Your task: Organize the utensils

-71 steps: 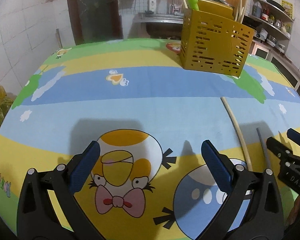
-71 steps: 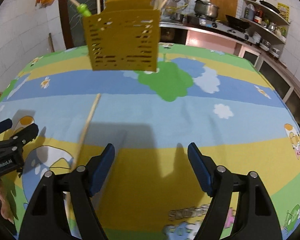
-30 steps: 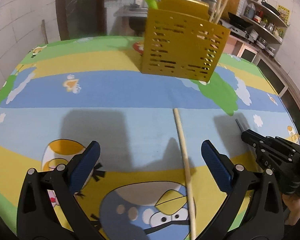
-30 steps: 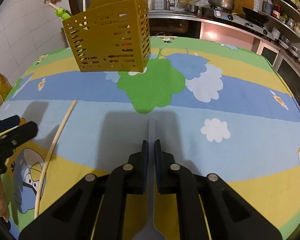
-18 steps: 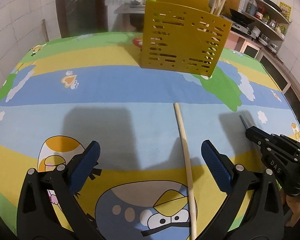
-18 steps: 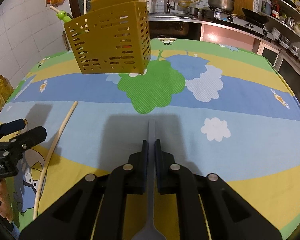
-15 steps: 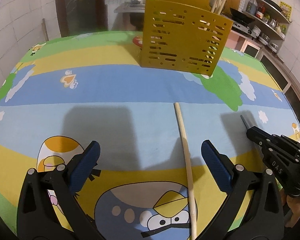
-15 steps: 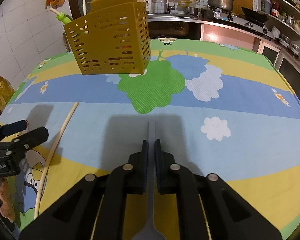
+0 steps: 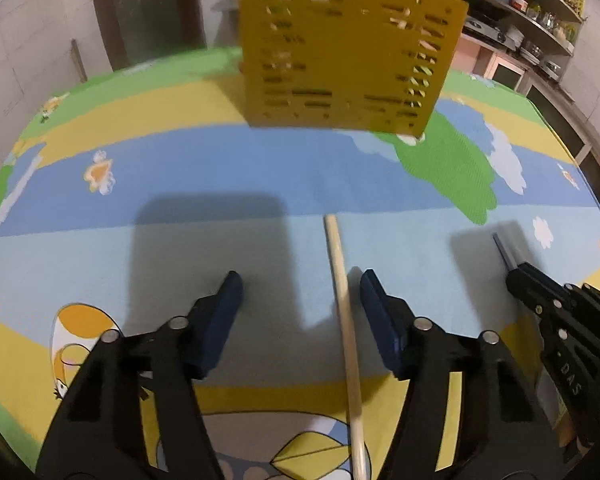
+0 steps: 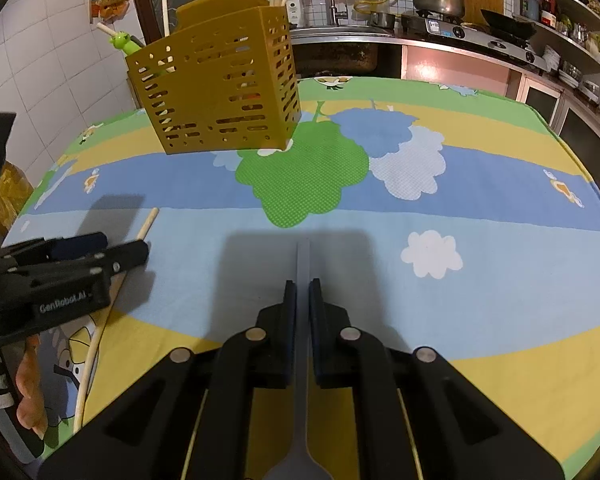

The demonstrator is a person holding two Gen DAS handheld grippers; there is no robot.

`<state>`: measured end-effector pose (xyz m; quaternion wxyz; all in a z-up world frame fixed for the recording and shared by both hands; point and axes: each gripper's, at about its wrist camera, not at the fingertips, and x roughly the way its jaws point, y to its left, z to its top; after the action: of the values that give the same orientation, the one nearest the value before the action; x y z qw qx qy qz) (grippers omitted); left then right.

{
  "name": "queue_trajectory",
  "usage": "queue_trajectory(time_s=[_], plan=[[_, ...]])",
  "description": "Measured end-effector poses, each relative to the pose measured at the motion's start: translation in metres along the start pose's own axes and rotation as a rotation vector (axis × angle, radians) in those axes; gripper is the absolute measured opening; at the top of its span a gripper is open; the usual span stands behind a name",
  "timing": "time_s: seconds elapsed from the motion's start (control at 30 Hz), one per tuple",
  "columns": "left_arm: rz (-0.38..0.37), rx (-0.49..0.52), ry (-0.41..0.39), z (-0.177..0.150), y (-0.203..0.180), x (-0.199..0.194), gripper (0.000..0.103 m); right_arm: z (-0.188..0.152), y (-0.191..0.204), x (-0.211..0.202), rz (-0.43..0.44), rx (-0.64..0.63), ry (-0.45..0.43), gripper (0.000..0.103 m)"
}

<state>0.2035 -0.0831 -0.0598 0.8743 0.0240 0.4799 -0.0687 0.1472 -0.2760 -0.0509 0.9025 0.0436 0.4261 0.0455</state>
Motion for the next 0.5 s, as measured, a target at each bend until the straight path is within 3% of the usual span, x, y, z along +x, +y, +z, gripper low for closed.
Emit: queue_trajectory(time_s=[0.2,0.33,0.5], plan=[[0.008,-0.004,0.018,0.0068,-0.0003,0.0039,0.040,0.0022,0.0066,-0.0007,-0.050,-0.046,0.010,0.008],[0.009,0.003,0.029,0.0088,-0.0010,0.0040,0.018,0.0035,0.0055,-0.0022,-0.067,-0.052,0.021,0.008],[0.010,0.014,0.026,0.0038,-0.0005,0.0007,0.008,0.0047,0.0050,-0.0035,-0.083,-0.058,0.023,0.008]])
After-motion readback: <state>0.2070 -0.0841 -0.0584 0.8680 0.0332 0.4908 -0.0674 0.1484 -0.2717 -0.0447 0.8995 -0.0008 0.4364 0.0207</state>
